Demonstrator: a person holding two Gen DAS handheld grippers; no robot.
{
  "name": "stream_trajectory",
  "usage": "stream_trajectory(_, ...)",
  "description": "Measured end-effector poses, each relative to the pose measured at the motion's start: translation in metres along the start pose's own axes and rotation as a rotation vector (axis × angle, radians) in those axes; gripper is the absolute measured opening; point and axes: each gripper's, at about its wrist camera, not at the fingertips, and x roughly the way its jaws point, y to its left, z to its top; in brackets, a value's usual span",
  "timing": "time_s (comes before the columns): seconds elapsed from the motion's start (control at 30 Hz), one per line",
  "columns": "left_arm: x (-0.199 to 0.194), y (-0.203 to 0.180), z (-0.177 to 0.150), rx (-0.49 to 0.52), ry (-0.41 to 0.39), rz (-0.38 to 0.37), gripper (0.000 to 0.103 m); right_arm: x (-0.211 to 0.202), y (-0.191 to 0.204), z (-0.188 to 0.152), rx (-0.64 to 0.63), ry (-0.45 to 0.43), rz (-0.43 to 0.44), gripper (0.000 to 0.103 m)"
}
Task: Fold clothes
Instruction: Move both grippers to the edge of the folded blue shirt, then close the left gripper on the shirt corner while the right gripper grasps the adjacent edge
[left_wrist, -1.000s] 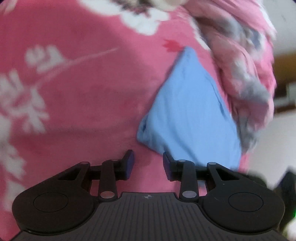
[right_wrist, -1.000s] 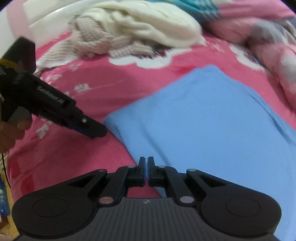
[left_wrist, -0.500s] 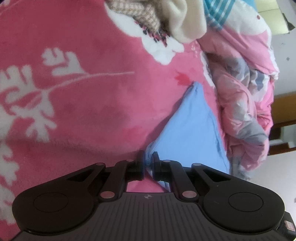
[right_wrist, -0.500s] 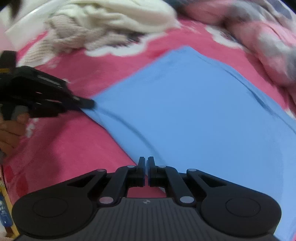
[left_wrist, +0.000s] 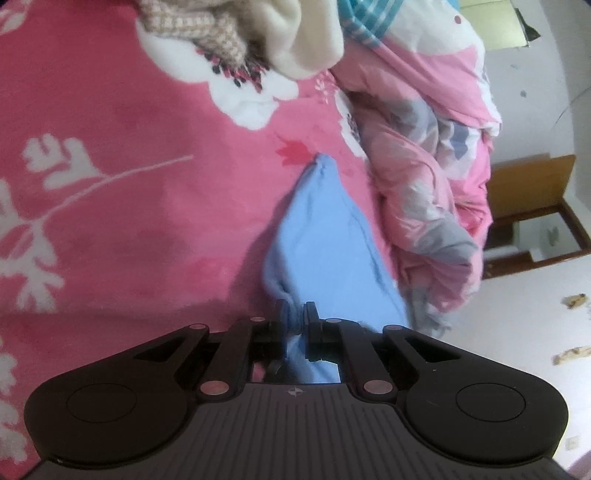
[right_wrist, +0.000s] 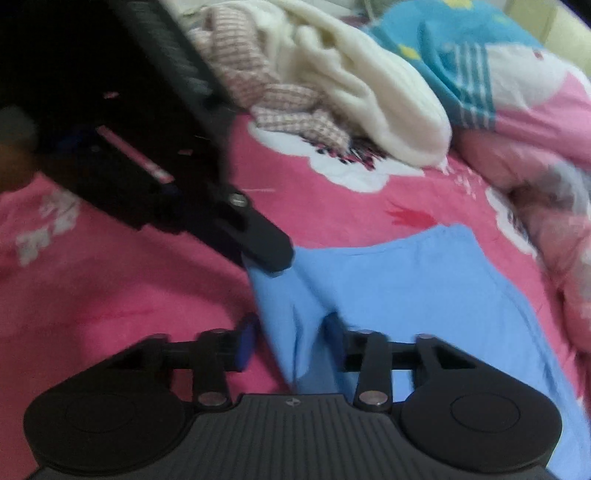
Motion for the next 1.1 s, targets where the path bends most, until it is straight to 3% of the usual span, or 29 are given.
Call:
stream_trajectory(0.03, -0.002, 0.001, 0.004, -0.008, -0.001, -0.008, 0.012, -0.001, -0.004, 0.001, 0.032, 0.005, 0.000, 0.004)
stream_trajectory(0.1, -0.005, 0.003, 0.016, -0.016, -0.021, -0.017, 0.034, -0.007, -0.015, 0.003, 0.101, 0.010, -0.002, 0.003)
stream_trajectory(0.23, 0.012, 0.015, 0.038, -0.091, 0.031, -0.040, 0.045, -0.025, -0.033, 0.008, 0.211, -0.015, -0.024, 0.003)
stream_trajectory(0.3, 0.028, 0.023, 0.045, -0.176, 0.070, -0.086, 0.064, -0.032, -0.040, 0.011, 0.243, -0.031, -0.032, 0.003)
stream_trajectory(0.33, 0.036, 0.027, 0.049, -0.216, 0.089, -0.111, 0.066, -0.035, -0.042, 0.012, 0.249, -0.039, -0.036, 0.003)
stream_trajectory(0.63, 0.107, 0.026, 0.080, -0.303, 0.271, -0.135, 0.066, -0.043, -0.040, 0.019, 0.262, -0.076, -0.050, 0.003)
stream_trajectory(0.73, 0.126, 0.017, 0.094, -0.315, 0.320, -0.108, 0.060, -0.045, -0.039, 0.018, 0.268, -0.086, -0.055, 0.003)
stream_trajectory(0.77, 0.132, 0.014, 0.098, -0.312, 0.330, -0.108, 0.051, -0.046, -0.039, 0.018, 0.273, -0.091, -0.058, 0.003)
stream_trajectory(0.9, 0.143, -0.013, 0.111, -0.180, 0.282, -0.045, 0.047, -0.052, -0.042, 0.016, 0.308, -0.119, -0.070, 0.003)
stream_trajectory(1.03, 0.165, -0.019, 0.118, -0.155, 0.279, -0.009, 0.041, -0.055, -0.046, 0.012, 0.343, -0.143, -0.079, 0.003)
stream_trajectory(1.1, 0.177, -0.018, 0.122, -0.173, 0.286, -0.007, 0.031, -0.055, -0.048, 0.010, 0.355, -0.154, -0.085, 0.003)
